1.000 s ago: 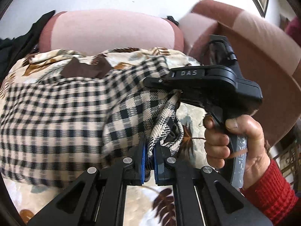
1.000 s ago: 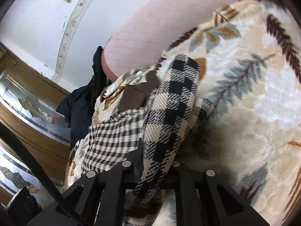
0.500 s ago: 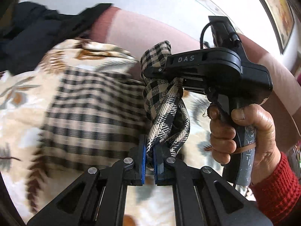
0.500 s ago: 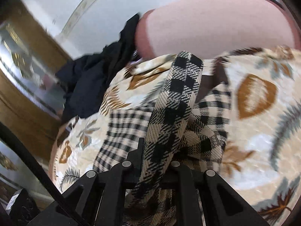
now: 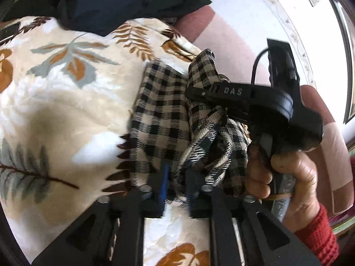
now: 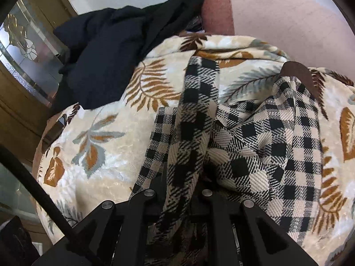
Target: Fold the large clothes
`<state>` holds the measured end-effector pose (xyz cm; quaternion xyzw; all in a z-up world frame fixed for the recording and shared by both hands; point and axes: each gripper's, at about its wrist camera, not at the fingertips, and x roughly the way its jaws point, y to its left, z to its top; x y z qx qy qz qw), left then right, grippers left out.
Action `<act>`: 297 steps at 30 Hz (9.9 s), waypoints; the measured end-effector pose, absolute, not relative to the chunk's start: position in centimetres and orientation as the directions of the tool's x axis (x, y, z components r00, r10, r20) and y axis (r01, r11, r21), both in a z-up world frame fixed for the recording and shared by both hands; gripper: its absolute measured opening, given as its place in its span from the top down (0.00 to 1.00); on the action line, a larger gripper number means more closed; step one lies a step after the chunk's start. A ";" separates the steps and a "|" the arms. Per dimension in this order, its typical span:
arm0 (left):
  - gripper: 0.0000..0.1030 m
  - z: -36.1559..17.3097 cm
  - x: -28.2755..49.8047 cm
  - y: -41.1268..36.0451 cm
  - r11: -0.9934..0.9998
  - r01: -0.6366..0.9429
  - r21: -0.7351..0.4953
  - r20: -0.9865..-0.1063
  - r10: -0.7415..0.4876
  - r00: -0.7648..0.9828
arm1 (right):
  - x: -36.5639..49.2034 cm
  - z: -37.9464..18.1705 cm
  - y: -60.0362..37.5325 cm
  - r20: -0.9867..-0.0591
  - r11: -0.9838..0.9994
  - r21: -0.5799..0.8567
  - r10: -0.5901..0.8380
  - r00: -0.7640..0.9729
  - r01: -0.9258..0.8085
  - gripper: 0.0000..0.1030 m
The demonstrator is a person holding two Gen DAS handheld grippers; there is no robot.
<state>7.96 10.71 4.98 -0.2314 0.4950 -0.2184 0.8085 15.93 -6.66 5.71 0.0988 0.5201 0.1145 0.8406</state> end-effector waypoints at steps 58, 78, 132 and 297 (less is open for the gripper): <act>0.91 1.8 8.0 9.7 0.925 0.079 -0.370 -0.854 -0.373 0.363 | 21.6 3.7 -2.1 -0.907 0.967 0.166 0.226 0.356 -0.191 0.73; 0.91 7.6 6.4 10.7 0.937 0.141 -0.319 -0.757 -0.342 0.557 | 10.0 12.2 -11.0 -0.810 0.983 0.115 0.175 0.560 -0.141 0.71; 0.86 1.8 8.8 0.1 0.929 0.279 -0.241 -0.856 -0.339 0.390 | 6.1 0.2 -28.9 -0.687 0.776 0.611 0.420 0.592 0.158 0.59; 0.12 3.3 -4.1 0.4 0.983 0.182 0.020 -0.747 -0.107 0.656 | -10.2 4.4 -20.4 -0.749 0.981 -0.036 -0.152 0.645 0.189 0.25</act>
